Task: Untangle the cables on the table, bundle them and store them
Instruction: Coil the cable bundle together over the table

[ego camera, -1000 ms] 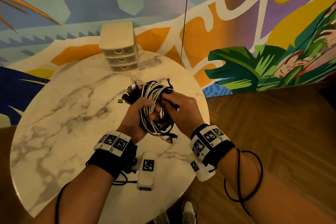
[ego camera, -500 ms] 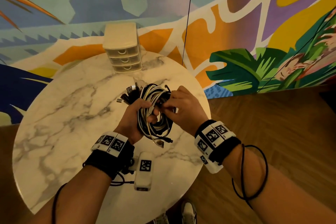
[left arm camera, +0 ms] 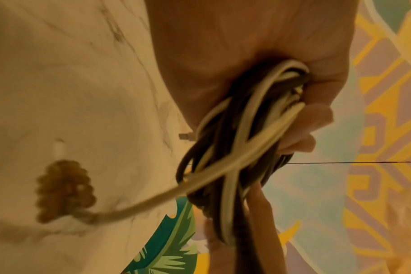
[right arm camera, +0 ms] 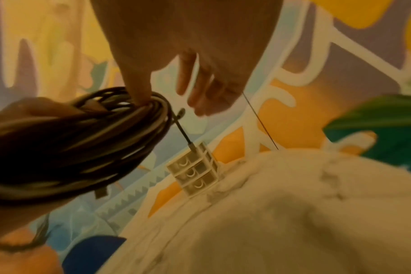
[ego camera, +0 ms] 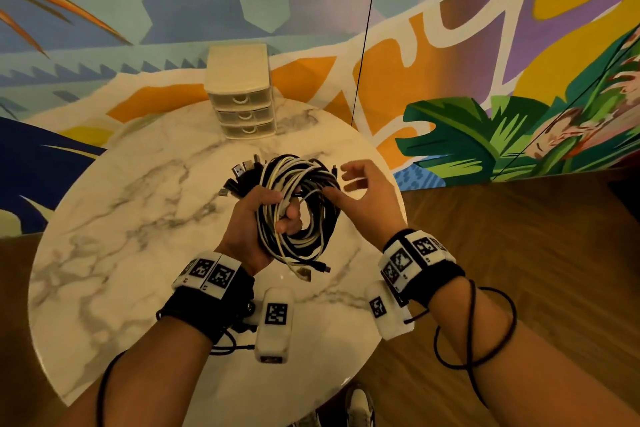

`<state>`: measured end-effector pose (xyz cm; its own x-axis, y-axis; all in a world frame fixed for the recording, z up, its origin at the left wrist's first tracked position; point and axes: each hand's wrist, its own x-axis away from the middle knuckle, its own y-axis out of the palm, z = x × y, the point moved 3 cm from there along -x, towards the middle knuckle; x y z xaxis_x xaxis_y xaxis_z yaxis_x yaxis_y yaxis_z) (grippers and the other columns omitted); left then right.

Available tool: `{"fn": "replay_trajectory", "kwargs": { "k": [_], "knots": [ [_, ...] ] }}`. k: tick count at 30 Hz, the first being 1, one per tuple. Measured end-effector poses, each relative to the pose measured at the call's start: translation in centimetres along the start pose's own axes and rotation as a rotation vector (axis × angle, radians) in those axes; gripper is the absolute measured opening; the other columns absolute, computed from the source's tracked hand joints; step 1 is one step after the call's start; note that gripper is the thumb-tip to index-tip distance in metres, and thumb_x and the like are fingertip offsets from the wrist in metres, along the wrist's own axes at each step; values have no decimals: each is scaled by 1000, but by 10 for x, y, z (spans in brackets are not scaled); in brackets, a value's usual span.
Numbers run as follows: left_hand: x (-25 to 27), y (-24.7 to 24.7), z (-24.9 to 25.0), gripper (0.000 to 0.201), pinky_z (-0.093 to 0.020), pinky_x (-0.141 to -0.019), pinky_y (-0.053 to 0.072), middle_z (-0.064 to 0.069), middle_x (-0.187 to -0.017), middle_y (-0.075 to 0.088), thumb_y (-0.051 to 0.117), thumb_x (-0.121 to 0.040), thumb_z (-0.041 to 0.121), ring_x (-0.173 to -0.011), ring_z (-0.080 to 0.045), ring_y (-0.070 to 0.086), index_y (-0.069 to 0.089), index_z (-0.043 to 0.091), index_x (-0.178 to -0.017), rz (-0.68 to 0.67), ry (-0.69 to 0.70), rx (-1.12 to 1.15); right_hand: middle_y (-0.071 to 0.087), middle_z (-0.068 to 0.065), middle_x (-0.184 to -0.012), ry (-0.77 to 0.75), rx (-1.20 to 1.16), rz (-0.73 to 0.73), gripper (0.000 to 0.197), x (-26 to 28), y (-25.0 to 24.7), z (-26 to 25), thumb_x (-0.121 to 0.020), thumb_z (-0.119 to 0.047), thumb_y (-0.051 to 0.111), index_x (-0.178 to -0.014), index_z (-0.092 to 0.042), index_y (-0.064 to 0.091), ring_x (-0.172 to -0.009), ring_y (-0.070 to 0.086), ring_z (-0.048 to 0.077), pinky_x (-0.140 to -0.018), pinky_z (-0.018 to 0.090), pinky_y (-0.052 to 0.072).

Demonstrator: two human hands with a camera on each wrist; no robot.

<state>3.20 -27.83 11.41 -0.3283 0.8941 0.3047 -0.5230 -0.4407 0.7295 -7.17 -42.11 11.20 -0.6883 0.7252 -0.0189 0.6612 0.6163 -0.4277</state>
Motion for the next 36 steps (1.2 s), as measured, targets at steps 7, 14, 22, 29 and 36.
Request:
{"fn": "replay_trajectory", "kwargs": {
  "k": [7,14,22,29,36],
  "knots": [
    [0,3,2,20,-23,-45,36,-7,-55,50,41,-76,15,-38,-11,38,49,4,-91,-26,42,-11,65,9,-80,106,-78,-123,32,-2,25,-5,-87,-36,64,-94,-5,64,-68,58,15,-59,28,44],
    [3,-12,10,19,-23,-47,35,-5,-55,49,50,-72,19,-40,-11,36,46,8,-86,-7,32,-49,54,-2,-72,116,95,-138,33,-5,42,-14,-86,-45,61,-85,-12,54,-65,52,14,-54,24,35],
    [9,-23,14,28,-23,-45,31,-6,-53,45,64,-63,19,-36,-10,36,53,4,-84,-132,-8,-21,62,1,-75,261,-482,-199,28,-25,37,-33,-92,-32,50,-93,-12,70,-69,57,11,-68,26,44],
    [6,-26,16,36,-22,-45,30,-6,-54,51,70,-59,19,-34,-9,37,54,1,-85,-91,3,7,61,-2,-71,-136,-367,-196,12,-39,26,-55,-90,-7,60,-92,-14,69,-61,54,8,-64,21,46],
    [-19,-15,17,52,-23,-45,35,-6,-55,52,70,-59,20,-35,-10,37,54,2,-106,1,52,29,56,-6,-73,-291,-72,-385,11,-57,14,-59,-75,-4,70,-73,-15,72,-69,54,8,-68,23,46]
  ]
}}
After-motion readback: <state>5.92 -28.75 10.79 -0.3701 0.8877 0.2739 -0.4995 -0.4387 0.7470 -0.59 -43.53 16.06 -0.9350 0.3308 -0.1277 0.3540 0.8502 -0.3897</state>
